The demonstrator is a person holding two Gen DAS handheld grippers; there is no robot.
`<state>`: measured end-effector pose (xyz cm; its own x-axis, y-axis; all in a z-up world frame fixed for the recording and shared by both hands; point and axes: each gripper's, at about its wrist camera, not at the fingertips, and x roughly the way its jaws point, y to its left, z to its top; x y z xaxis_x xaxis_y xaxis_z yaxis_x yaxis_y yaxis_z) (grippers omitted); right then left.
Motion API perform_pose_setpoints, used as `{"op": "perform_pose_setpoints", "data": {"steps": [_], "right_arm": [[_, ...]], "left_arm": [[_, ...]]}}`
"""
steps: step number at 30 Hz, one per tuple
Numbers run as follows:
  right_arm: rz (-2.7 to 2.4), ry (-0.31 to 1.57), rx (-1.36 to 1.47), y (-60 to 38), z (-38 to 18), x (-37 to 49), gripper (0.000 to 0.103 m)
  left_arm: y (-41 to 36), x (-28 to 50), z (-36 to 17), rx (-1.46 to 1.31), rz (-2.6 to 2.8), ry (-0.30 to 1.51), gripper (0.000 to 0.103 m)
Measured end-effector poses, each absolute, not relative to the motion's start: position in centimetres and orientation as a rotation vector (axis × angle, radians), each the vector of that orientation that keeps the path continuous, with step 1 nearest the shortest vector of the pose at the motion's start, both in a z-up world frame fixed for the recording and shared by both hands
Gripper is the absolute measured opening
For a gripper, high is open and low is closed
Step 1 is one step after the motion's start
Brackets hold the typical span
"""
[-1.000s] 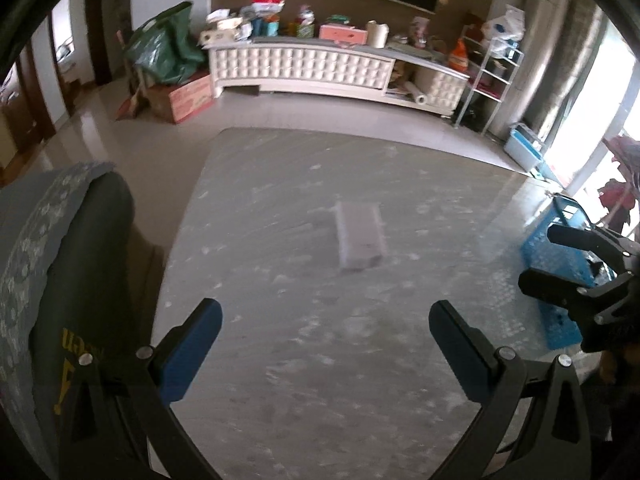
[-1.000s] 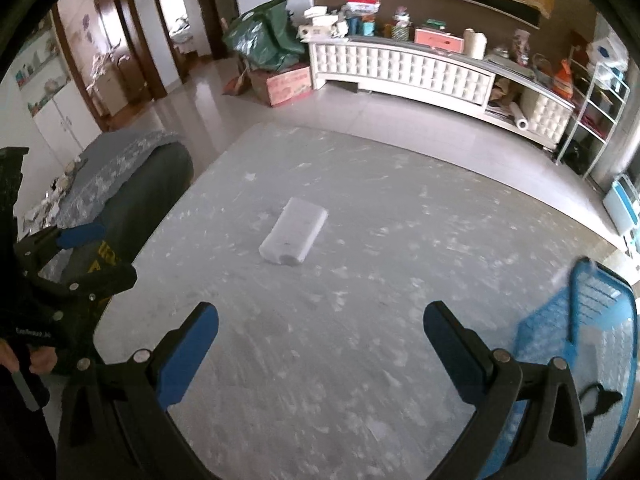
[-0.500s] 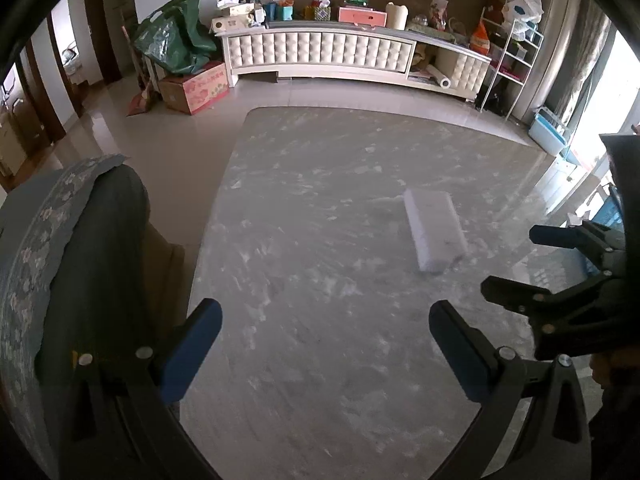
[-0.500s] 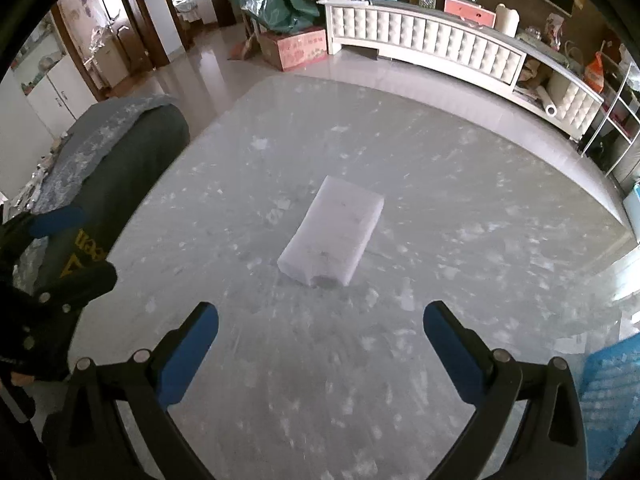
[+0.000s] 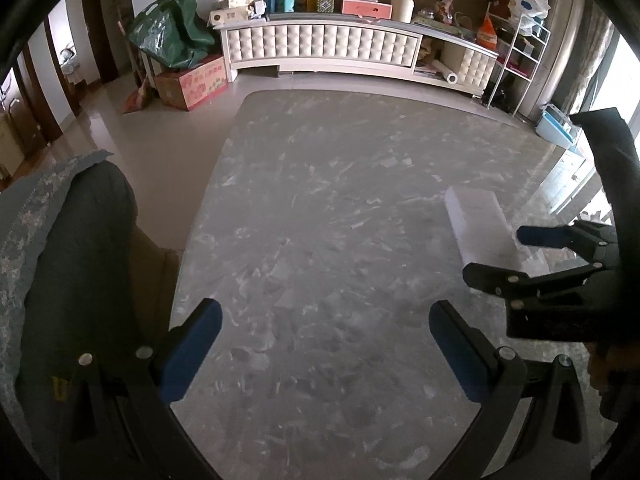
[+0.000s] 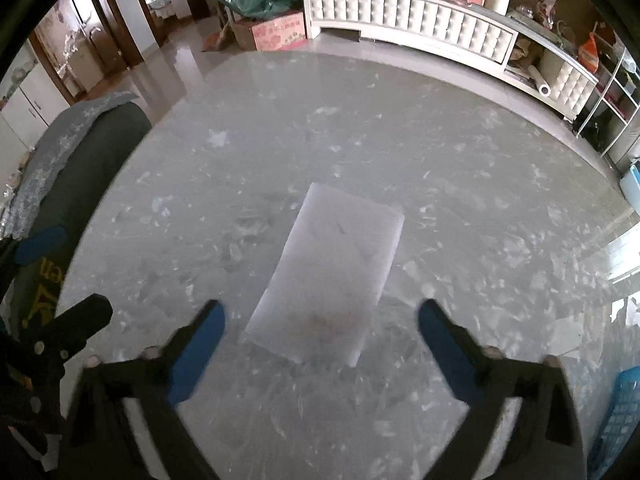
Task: Organize soft objects
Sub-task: 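Move the right gripper to the white foam block on the table, then grasp the white foam block with the right gripper and lift it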
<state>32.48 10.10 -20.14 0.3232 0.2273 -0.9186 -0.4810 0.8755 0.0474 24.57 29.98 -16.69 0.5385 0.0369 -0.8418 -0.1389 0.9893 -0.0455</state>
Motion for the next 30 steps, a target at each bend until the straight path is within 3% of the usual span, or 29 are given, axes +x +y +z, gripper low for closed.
{"op": "perform_pose_setpoints", "data": {"steps": [4,6,10,18,30], "right_arm": [[0.454,1.154,-0.285,10.6,-20.4,32.1,0.070],[0.445,1.136,-0.297,10.6,-20.1,31.8,0.055],[0.483,1.128,-0.300,10.4,-19.9,31.0,0.048],[0.523,1.073,-0.279,7.4,-15.9,29.2,0.047],[0.498,0.913,-0.277,0.5,-3.5,21.0,0.048]], "left_arm": [[30.1,24.6,-16.9,-0.116,0.104,0.997,0.103],[30.1,24.5,-17.0,-0.119,0.103,0.998,0.103],[29.8,24.3,-16.6,-0.120,0.091,0.998,0.103],[26.9,23.3,-12.7,-0.078,0.057,0.956,0.103],[19.6,18.7,-1.8,-0.016,-0.049,0.791,0.103]]}}
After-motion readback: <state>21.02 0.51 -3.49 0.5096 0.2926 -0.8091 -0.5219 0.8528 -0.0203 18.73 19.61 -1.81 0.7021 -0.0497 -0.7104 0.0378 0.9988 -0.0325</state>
